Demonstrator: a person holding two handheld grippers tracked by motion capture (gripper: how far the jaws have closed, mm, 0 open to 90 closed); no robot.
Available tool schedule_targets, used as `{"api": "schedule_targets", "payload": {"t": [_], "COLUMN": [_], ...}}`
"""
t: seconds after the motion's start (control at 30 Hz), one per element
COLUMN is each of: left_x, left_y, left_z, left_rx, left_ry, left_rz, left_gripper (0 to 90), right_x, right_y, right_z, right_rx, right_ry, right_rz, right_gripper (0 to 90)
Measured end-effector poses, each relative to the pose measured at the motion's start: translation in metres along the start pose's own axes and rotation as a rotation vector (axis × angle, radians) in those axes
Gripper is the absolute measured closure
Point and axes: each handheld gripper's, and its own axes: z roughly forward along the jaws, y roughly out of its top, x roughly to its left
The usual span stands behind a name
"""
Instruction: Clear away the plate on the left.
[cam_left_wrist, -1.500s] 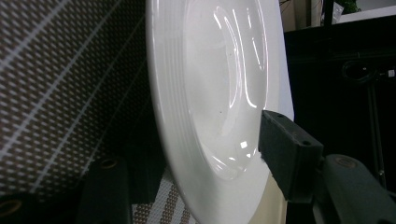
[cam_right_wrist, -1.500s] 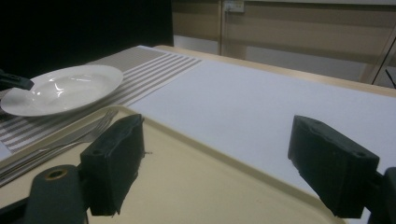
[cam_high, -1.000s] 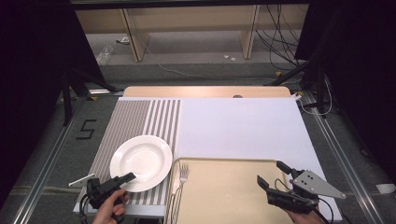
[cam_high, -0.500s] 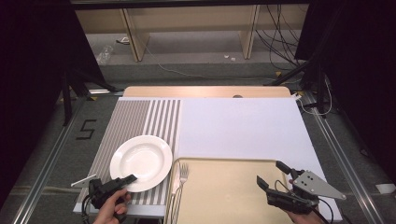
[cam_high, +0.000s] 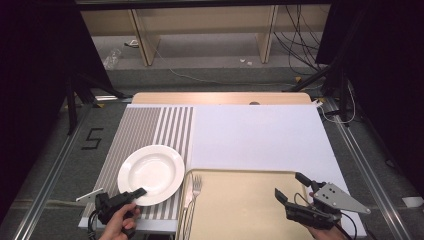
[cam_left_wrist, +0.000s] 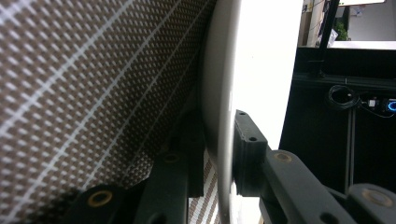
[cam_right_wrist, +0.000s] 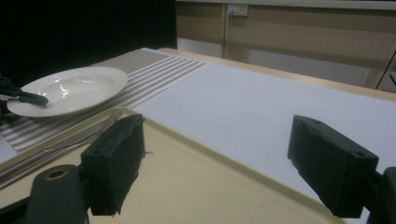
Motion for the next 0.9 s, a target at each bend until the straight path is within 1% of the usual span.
{"api": "schedule_targets", "payload": {"t": [0.03,0.1,0.17,0.23,0.3,0.47,0.53,0.6,0.67,0.77,0.83,0.9], "left_x": [0.0002,0.0016,0.0023,0.0032,0.0020,0.0036,0.0029,0.0019,0.0004,-0.0033,-0.0048,-0.0062], "left_y": [0.0001,0.0003,0.0006,0.0015,0.0020,0.0025,0.0025,0.0026,0.0027,0.0033,0.0031,0.0024], "left_z": [0.0000,-0.0002,-0.0003,-0.0011,-0.0012,-0.0011,-0.0013,-0.0019,-0.0023,-0.0031,-0.0028,-0.0027], "left_rx": [0.000,0.003,0.003,0.006,0.010,0.019,0.016,0.019,0.020,0.022,0.024,0.031], "left_ry": [0.001,-0.005,-0.012,-0.021,-0.008,-0.023,-0.017,-0.020,-0.035,-0.044,-0.061,-0.068], "left_rz": [0.002,-0.006,-0.024,-0.051,-0.036,-0.061,-0.053,-0.044,-0.039,-0.004,0.003,0.011], "left_gripper": [76.9,77.2,77.6,78.7,80.0,79.7,79.9,79.9,79.8,79.8,79.9,79.9], "right_x": [-0.0001,-0.0001,-0.0003,-0.0001,-0.0002,-0.0004,-0.0005,-0.0005,-0.0005,-0.0006,-0.0007,-0.0008], "right_y": [-0.0001,-0.0001,0.0000,0.0000,0.0000,-0.0001,-0.0001,-0.0001,0.0000,0.0000,0.0002,0.0001], "right_z": [0.0000,0.0000,-0.0002,-0.0001,-0.0001,0.0001,0.0002,0.0001,0.0000,-0.0001,-0.0003,-0.0001], "right_rx": [0.000,0.000,0.002,0.002,0.002,0.000,-0.001,0.000,-0.001,-0.001,-0.001,-0.003], "right_ry": [0.000,0.000,0.000,0.000,0.000,0.002,0.002,0.003,0.002,0.002,0.002,0.001], "right_rz": [0.000,0.002,0.000,0.001,0.002,0.001,0.002,0.001,0.005,0.004,0.001,0.003], "right_gripper": [19.7,19.8,19.8,19.8,19.8,19.8,19.8,19.8,19.8,19.8,19.8,19.8]}}
